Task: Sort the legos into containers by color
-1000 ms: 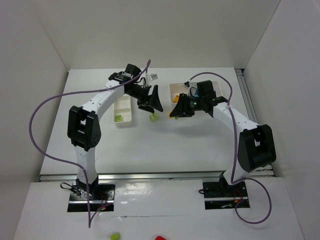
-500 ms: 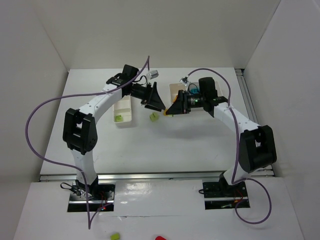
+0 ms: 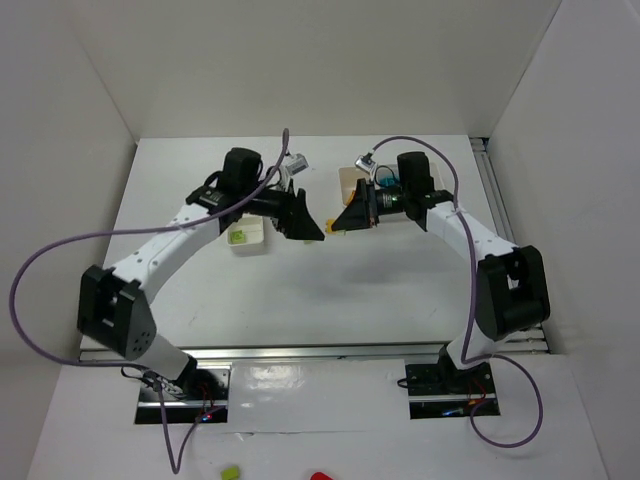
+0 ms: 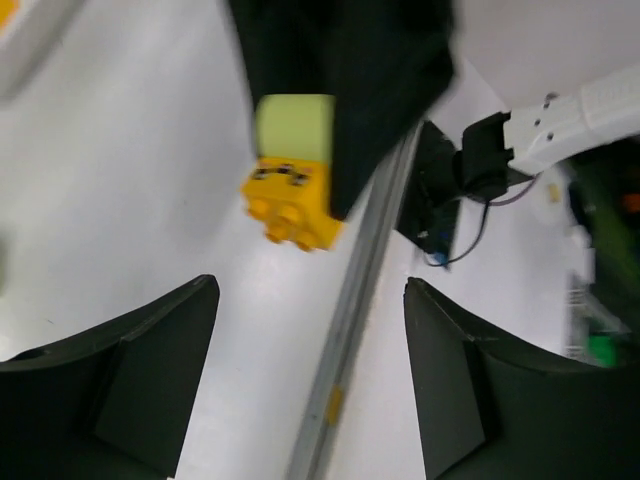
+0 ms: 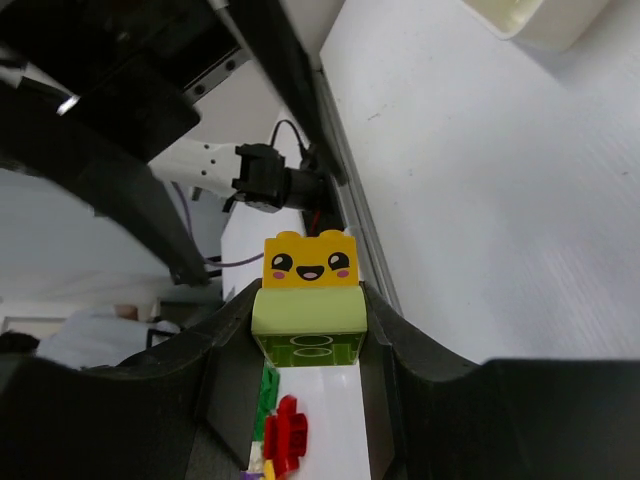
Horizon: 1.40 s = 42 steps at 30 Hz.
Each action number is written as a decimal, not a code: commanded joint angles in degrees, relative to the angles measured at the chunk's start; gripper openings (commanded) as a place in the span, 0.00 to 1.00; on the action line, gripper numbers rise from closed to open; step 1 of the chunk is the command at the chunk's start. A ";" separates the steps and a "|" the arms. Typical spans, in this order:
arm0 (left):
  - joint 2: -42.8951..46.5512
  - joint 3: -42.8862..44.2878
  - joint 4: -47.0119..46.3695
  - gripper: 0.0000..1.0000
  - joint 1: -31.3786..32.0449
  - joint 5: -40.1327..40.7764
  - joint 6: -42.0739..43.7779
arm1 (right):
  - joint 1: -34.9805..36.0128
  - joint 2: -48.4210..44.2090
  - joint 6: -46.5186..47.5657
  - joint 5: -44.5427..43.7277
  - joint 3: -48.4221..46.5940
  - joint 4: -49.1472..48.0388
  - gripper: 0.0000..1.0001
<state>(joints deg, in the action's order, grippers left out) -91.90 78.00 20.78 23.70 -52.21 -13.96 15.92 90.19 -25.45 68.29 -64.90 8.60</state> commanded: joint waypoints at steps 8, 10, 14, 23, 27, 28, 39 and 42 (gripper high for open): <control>15.61 -9.53 -15.24 0.88 9.68 18.71 17.73 | -0.63 3.85 -4.00 10.19 -6.20 -1.31 0.19; 15.61 -9.53 -15.24 0.88 11.27 23.01 20.28 | -0.63 3.85 -3.38 10.19 -6.90 -0.78 0.19; 18.41 -14.61 -19.97 0.91 14.79 30.93 25.37 | -0.63 3.85 -3.38 10.81 -6.90 -0.78 0.20; 21.41 -22.35 -30.88 0.99 16.99 38.15 29.78 | -0.11 2.71 -3.38 12.12 -6.38 -0.78 0.21; 21.41 -23.77 -35.44 0.99 16.99 38.14 30.30 | 0.42 2.71 -0.92 13.36 -6.38 2.37 0.21; 20.89 -23.77 -35.45 0.99 16.99 38.14 30.30 | 0.42 2.71 1.09 13.88 -6.90 4.65 0.21; 19.04 -22.19 -34.58 0.86 16.99 29.80 31.89 | 1.48 3.76 7.26 15.82 -7.96 11.17 0.22; 18.42 -21.66 -33.26 0.79 16.99 27.78 32.50 | 1.48 4.29 7.79 16.34 -7.96 11.17 0.22</control>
<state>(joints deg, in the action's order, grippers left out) -72.86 54.11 -11.27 40.69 -19.88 16.51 16.91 94.30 -19.86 82.08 -70.15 18.17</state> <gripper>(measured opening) 0.803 0.447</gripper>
